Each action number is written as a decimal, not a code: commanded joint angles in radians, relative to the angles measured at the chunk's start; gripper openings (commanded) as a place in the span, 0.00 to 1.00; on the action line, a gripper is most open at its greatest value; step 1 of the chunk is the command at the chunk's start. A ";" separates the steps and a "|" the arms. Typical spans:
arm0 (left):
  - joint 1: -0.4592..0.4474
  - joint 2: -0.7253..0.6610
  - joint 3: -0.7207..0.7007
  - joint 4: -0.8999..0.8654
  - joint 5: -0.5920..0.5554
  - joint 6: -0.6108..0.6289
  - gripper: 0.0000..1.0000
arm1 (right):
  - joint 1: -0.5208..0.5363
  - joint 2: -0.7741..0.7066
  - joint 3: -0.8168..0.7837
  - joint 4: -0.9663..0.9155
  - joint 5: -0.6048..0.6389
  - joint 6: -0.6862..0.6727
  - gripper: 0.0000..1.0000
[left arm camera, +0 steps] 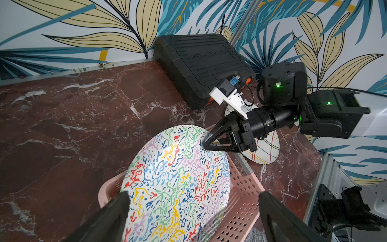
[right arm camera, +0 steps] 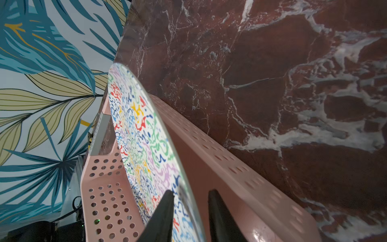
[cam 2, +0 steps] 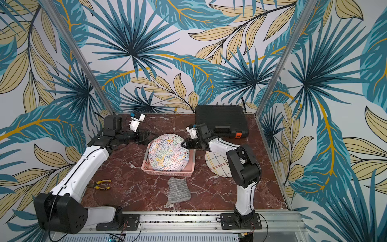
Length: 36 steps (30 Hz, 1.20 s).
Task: Wipe the wet plate dry
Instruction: Pick up the plate from the bin.
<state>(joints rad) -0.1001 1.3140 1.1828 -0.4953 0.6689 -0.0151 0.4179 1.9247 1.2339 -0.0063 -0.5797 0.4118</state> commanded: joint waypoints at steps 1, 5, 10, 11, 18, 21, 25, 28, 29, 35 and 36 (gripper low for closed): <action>0.008 0.005 0.006 0.014 -0.004 0.003 1.00 | 0.000 -0.006 -0.031 0.044 -0.075 0.037 0.22; 0.008 0.004 0.006 0.014 -0.006 0.003 1.00 | -0.003 -0.023 -0.032 0.044 -0.092 0.041 0.02; 0.007 0.000 0.006 0.012 -0.010 0.004 1.00 | -0.018 -0.102 -0.072 0.080 -0.097 0.070 0.00; 0.008 -0.002 0.004 0.012 -0.012 0.005 1.00 | -0.023 -0.120 -0.076 0.081 -0.100 0.074 0.00; 0.008 0.001 -0.005 0.022 -0.032 -0.004 1.00 | -0.057 -0.306 -0.104 0.040 -0.094 0.099 0.00; 0.007 0.006 -0.011 0.032 -0.060 -0.016 1.00 | -0.079 -0.380 -0.116 0.051 -0.096 0.150 0.00; 0.007 0.018 -0.011 0.037 -0.098 -0.035 1.00 | -0.101 -0.477 -0.117 0.008 -0.077 0.189 0.00; 0.008 0.026 -0.009 0.037 -0.085 -0.049 1.00 | -0.125 -0.537 -0.151 0.029 -0.108 0.220 0.00; 0.009 0.027 -0.009 0.038 -0.067 -0.055 1.00 | -0.135 -0.561 -0.167 0.036 -0.120 0.228 0.00; 0.009 0.024 -0.024 0.084 0.144 -0.116 1.00 | -0.164 -0.659 -0.245 0.063 -0.190 0.241 0.00; 0.009 0.023 -0.026 0.091 0.160 -0.125 1.00 | -0.167 -0.674 -0.253 0.065 -0.192 0.244 0.00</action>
<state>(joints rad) -0.0963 1.3399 1.1755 -0.4553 0.7200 -0.1001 0.2558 1.3045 1.0058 0.0013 -0.7044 0.6262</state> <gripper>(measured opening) 0.999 0.071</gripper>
